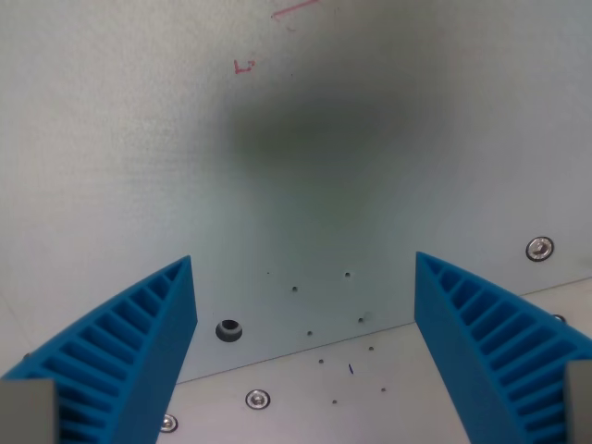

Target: Move in gripper positive z

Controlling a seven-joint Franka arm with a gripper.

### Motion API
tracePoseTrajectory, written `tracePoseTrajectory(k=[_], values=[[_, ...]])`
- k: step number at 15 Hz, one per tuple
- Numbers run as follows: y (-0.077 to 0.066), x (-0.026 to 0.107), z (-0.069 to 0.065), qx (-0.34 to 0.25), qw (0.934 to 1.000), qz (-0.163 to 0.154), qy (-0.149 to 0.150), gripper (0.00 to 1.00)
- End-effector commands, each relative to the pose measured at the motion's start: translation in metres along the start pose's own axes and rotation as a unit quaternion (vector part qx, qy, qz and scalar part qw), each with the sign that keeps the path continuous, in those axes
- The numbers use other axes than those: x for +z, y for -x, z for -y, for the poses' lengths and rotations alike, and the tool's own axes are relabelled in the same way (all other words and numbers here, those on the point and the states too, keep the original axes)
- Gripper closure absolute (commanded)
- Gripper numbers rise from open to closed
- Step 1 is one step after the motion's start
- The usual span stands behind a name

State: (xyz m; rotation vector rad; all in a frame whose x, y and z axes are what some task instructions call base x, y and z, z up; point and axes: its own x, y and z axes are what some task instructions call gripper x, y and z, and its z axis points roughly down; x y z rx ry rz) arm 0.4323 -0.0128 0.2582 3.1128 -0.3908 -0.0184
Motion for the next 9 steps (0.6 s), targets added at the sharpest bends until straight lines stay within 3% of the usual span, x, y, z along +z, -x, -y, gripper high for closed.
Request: tracePoseTrajectory(k=[1,9], values=[[0.0,0.003,0.0,0.0,1.0,-0.002,0.0,0.0],[0.0,0.043,0.0,0.0,1.0,-0.002,0.0,0.0]])
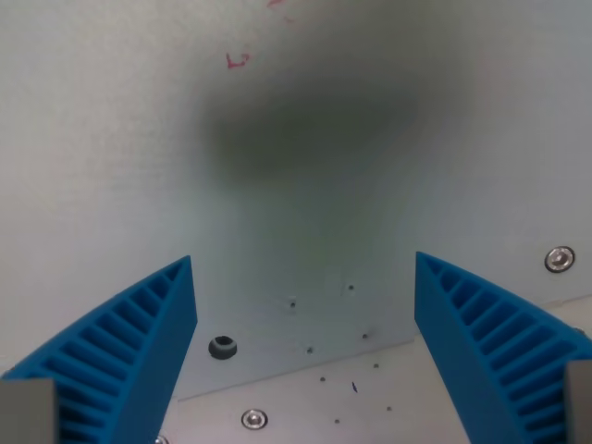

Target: Move in gripper positive z

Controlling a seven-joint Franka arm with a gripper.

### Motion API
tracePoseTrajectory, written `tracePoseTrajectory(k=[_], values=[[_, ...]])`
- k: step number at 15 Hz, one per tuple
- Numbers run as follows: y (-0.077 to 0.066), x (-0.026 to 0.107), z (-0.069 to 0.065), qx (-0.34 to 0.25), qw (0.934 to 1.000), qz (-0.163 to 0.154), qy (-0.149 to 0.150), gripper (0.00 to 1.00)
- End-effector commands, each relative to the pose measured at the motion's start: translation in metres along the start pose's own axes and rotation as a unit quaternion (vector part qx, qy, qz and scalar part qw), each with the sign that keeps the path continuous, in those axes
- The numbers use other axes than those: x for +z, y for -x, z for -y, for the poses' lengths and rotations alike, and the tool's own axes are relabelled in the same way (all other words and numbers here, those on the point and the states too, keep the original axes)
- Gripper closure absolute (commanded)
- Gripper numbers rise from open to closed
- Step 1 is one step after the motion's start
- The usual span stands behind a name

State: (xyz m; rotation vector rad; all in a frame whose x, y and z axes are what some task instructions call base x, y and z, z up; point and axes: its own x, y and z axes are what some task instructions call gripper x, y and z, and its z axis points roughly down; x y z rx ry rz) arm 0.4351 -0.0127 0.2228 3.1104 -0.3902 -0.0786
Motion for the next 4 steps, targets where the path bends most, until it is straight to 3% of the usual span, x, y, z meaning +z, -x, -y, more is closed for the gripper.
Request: tracePoseTrajectory(k=[1,4], values=[[0.002,0.013,-0.001,0.0,0.9998,-0.021,-0.004,0.0],[0.002,0.028,-0.001,0.0,0.9998,-0.021,-0.004,0.0]])
